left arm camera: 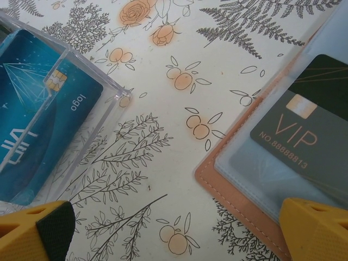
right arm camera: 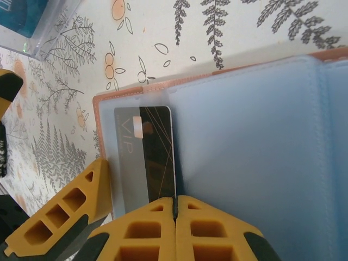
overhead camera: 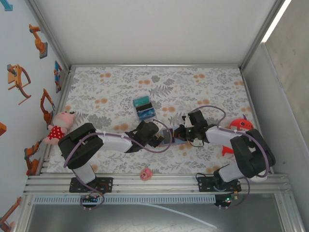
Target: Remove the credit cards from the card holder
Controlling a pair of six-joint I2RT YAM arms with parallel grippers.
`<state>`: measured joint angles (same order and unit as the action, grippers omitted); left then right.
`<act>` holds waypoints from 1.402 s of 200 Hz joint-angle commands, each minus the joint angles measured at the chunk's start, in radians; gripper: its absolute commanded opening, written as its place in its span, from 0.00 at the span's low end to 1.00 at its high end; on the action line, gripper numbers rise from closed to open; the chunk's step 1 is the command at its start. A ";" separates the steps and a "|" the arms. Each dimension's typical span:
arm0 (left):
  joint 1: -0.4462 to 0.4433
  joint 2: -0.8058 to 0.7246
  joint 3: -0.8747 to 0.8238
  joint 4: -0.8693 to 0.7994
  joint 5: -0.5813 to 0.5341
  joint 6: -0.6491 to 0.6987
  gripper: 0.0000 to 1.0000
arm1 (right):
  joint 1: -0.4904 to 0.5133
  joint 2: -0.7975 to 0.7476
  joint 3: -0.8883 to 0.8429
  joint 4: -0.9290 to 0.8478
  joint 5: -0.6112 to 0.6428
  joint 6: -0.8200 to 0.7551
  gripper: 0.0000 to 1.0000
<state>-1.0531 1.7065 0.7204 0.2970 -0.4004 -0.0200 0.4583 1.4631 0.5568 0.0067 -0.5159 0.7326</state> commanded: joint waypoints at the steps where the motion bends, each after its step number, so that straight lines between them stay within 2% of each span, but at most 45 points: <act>1: -0.002 -0.026 0.008 -0.046 -0.021 0.032 0.97 | -0.007 -0.026 0.026 -0.054 0.042 -0.032 0.00; 89: -0.002 -0.080 0.049 -0.019 -0.016 0.076 0.97 | -0.007 -0.030 0.038 -0.064 0.053 -0.035 0.00; 184: -0.007 0.065 0.123 0.045 0.018 0.133 0.97 | -0.007 -0.046 0.033 -0.077 0.060 -0.034 0.00; 280: -0.008 0.096 0.117 0.010 0.022 0.144 0.97 | -0.008 -0.080 0.044 -0.122 0.086 -0.050 0.00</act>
<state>-1.0542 1.7863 0.8230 0.3260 -0.3878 0.1040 0.4583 1.4124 0.5709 -0.0753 -0.4576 0.7044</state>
